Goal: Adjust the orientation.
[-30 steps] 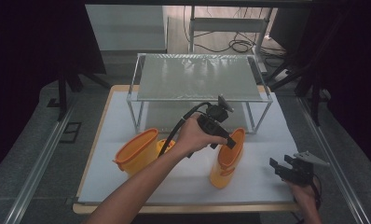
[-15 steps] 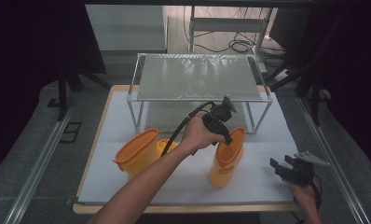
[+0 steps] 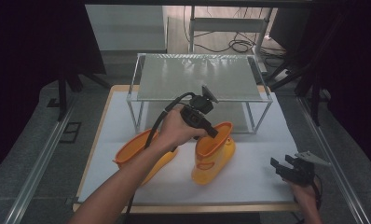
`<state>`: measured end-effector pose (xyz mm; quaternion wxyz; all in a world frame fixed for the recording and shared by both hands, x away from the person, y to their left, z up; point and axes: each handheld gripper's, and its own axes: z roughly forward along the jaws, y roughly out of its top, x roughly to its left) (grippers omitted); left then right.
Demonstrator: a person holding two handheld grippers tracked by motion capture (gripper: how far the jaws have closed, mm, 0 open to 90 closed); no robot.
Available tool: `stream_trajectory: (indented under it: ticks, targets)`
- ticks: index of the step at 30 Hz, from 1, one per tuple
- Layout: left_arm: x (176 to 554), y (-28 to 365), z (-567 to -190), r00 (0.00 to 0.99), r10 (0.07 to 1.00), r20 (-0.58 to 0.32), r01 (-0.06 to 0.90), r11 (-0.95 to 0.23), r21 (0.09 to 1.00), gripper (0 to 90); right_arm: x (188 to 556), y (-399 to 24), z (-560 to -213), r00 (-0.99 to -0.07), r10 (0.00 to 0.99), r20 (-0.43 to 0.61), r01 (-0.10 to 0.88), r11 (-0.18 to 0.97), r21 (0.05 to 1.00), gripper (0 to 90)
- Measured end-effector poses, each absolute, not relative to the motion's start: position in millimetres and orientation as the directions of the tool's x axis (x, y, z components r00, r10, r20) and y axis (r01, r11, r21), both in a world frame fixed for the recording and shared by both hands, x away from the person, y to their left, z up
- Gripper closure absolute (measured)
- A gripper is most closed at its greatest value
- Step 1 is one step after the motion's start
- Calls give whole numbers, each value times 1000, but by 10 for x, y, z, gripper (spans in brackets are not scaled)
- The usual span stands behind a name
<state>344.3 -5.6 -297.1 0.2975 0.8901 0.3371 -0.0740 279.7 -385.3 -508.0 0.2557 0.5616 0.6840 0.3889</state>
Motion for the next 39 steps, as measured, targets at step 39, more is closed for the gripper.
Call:
stream_trajectory:
  ticks: [39]
  targets:
    - [3064, 1138, -3424, 760, 608, -229, 634, -617, 466, 707, 2824, -3773, -5126, -252, 965, 76, 582, 88, 808, 325]
